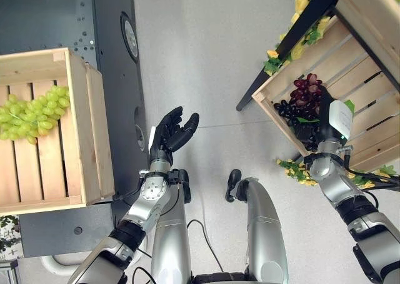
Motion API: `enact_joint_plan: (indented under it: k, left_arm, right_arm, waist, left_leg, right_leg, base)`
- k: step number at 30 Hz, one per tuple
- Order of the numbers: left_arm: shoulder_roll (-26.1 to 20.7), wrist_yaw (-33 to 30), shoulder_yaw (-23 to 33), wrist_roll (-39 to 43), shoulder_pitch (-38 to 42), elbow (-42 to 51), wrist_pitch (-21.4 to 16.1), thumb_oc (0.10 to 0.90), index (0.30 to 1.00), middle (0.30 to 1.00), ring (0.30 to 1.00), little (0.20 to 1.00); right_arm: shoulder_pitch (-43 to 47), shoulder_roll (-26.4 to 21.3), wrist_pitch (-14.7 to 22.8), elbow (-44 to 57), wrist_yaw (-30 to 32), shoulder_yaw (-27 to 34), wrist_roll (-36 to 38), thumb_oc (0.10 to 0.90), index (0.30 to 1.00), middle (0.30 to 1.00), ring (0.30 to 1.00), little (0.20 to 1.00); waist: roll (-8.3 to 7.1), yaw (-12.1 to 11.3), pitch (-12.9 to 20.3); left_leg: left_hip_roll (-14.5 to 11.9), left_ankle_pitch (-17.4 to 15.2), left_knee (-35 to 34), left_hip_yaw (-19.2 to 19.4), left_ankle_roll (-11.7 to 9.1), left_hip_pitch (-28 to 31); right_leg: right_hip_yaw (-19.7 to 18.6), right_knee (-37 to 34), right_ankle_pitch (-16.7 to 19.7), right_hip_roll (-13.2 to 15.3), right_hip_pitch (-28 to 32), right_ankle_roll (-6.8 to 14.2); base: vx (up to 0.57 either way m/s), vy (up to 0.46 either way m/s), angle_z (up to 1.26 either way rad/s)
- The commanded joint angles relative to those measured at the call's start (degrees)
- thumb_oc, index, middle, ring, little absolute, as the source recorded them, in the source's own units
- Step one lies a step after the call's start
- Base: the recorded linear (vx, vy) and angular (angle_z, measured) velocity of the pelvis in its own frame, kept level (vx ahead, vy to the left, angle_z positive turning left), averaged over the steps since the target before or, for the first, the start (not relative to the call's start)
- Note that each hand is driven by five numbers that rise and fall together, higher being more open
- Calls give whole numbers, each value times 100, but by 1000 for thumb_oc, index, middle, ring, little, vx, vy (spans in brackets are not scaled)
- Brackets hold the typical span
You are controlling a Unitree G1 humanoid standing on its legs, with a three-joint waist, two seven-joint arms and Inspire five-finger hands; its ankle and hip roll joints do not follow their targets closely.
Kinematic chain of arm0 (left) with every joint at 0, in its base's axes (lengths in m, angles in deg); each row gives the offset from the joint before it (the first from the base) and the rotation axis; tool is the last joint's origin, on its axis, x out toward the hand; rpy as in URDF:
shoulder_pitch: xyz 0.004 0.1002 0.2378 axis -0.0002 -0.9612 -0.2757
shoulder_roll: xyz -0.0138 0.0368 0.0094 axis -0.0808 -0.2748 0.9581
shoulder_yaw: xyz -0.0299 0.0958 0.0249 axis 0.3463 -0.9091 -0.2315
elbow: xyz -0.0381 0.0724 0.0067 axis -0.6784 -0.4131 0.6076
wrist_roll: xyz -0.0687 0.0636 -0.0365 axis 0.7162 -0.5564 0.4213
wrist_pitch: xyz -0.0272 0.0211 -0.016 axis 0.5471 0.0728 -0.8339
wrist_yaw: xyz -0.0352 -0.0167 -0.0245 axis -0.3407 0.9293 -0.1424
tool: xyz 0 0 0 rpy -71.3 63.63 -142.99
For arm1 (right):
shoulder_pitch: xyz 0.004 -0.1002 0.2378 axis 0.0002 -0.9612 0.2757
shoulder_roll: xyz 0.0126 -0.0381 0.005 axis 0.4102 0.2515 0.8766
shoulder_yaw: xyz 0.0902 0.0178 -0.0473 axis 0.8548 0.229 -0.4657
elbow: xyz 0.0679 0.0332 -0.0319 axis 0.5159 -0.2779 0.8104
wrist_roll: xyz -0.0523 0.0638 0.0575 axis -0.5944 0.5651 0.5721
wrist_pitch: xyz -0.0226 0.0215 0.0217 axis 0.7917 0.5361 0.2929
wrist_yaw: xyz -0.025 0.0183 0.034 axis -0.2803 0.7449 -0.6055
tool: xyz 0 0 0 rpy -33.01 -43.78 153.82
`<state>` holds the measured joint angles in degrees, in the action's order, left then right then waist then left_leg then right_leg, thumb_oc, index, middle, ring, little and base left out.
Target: Pick up the fruits from the basket on one side to the basket on the other side
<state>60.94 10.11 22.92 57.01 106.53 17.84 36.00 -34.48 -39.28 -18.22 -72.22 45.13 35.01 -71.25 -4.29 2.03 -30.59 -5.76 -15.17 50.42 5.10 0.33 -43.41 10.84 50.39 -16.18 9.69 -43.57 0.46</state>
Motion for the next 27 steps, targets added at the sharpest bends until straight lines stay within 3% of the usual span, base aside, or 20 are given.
enact_joint_plan:
  k: [1, 10, 17, 23, 27]
  left_arm:
    - [386, -112, 52, -306, 168, 427, -547, 800, 900, 900, 900, 900]
    - [495, -72, 112, -207, -7, 169, -598, 800, 900, 900, 900, 900]
    - [544, -176, 226, -301, -285, -9, -553, 800, 900, 900, 900, 900]
    - [424, -384, 350, -699, -563, -96, -437, 800, 900, 900, 900, 900]
    - [302, -541, 467, -1020, -797, -110, -513, 800, 900, 900, 900, 900]
  right_arm:
    - [163, -357, 435, 549, 128, 39, -631, 800, 900, 900, 900, 900]
    - [-273, -12, 493, 702, 161, -99, -838, 800, 900, 900, 900, 900]
    - [-816, 246, 802, 770, -52, -148, -1005, 800, 900, 900, 900, 900]
    - [-1344, 378, 1098, 1013, -367, -337, -1079, 800, 900, 900, 900, 900]
    - [-1689, 467, 1302, 1150, -466, -468, -1062, 800, 900, 900, 900, 900]
  waist:
    - [200, -14, 79]
    - [222, 0, 79]
    - [218, -33, 79]
    - [229, -129, 250]
    - [262, -204, 545]
  left_leg:
    - [151, -524, -448, 537, 418, 825]
    - [138, -393, -868, 593, 376, 1453]
    - [164, -294, -1238, 625, 333, 2076]
    - [275, 44, -1996, 547, 199, 2661]
    - [409, 408, -2921, 396, 60, 3129]
  right_leg:
    - [75, -259, -4, -256, 643, -88]
    - [68, -574, -3, -205, 1239, -105]
    - [95, -862, -1, -118, 1848, -105]
    - [127, -1606, 203, -92, 2473, 16]
    - [210, -2579, 452, -187, 3040, 132]
  base:
    - [2, -7, -5]
    - [12, -4, -2]
    - [55, -4, 0]
    - [86, -39, 11]
    - [100, -46, 18]
